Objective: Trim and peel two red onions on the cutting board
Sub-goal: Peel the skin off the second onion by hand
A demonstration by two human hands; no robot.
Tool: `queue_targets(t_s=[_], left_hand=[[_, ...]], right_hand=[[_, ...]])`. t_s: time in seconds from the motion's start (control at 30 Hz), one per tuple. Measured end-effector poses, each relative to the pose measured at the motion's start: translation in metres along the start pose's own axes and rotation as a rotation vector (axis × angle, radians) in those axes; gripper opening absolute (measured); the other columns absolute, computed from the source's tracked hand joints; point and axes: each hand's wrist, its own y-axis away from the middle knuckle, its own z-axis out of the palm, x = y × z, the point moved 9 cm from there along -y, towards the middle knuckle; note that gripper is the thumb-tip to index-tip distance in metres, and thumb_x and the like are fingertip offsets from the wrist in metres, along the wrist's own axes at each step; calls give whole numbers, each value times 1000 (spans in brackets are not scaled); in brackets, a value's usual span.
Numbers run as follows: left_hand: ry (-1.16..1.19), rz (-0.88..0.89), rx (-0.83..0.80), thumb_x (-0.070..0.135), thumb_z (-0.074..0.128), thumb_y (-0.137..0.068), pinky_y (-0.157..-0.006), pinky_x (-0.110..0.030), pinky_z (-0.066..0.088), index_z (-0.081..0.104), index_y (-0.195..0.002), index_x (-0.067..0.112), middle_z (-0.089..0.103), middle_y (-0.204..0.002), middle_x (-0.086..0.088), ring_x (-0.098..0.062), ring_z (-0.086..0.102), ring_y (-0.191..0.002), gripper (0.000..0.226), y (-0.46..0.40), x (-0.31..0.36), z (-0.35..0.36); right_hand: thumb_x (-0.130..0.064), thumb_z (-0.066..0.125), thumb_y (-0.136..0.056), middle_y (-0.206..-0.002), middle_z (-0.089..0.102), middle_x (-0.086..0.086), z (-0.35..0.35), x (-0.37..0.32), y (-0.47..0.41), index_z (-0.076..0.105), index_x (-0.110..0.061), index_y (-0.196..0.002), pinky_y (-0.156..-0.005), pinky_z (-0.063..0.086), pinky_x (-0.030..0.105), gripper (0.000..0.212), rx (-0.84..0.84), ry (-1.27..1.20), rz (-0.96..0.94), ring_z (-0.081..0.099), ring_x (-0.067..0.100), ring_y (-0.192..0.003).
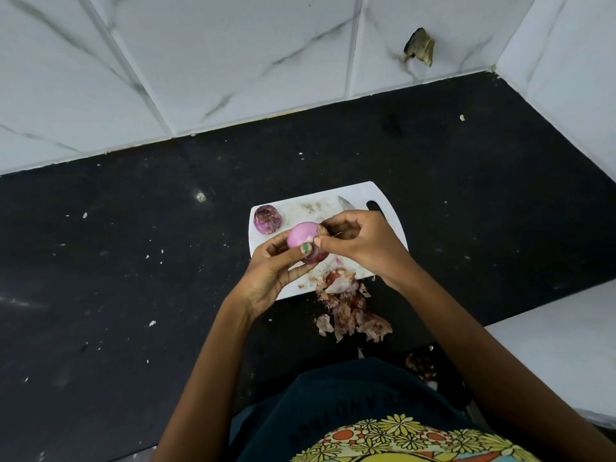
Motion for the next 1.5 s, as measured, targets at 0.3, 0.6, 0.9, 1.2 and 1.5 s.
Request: queue_targets(t_s=[0.3, 0.6, 0.9, 1.2, 1.5], left_hand=[[-31, -9, -9, 7, 74, -60, -69, -29, 60, 64, -107, 7, 68, -104, -10, -22, 71, -88, 48, 2, -1, -1], [-43, 42, -12, 0, 67, -64, -74, -30, 60, 63, -106, 7, 71, -98, -9, -21, 72, -83, 43, 1, 7, 3], [-69, 20, -6, 2, 69, -64, -74, -30, 60, 61, -112, 7, 62, -114, -13, -21, 70, -90, 49, -1, -1, -1], [51, -38, -70, 22, 99, -30, -67, -31, 59, 64, -109, 4, 72, -100, -13, -25, 72, -89, 89, -2, -7, -2], [66, -53, -81, 9, 80, -65, -72, -32, 60, 61, -115, 3, 70, -104, -13, -24, 71, -91, 54, 1, -7, 1]], right_hand=[[-4, 70, -78, -80, 73, 6, -8, 0, -3, 75, -7, -89, -71, 60, 29, 13, 28, 3, 1, 71, 17, -75], [-20, 80, -72, -84, 69, -4, -7, -10, 8, 66, -11, -89, -67, 55, 17, 24, 97, 85, -103, 67, 4, -74], [-3, 71, -74, -72, 69, 1, -15, -5, 1, 71, -4, -83, -61, 54, 17, 9, 171, 98, -115, 65, 6, -64], [5, 64, -83, -74, 69, 6, -25, 19, -4, 68, -3, -90, -65, 59, 26, 12, 224, -106, -7, 69, 15, -66], [1, 61, -86, -95, 70, 6, -14, 54, -11, 72, -5, -92, -77, 55, 26, 14, 212, 336, 14, 68, 18, -81]])
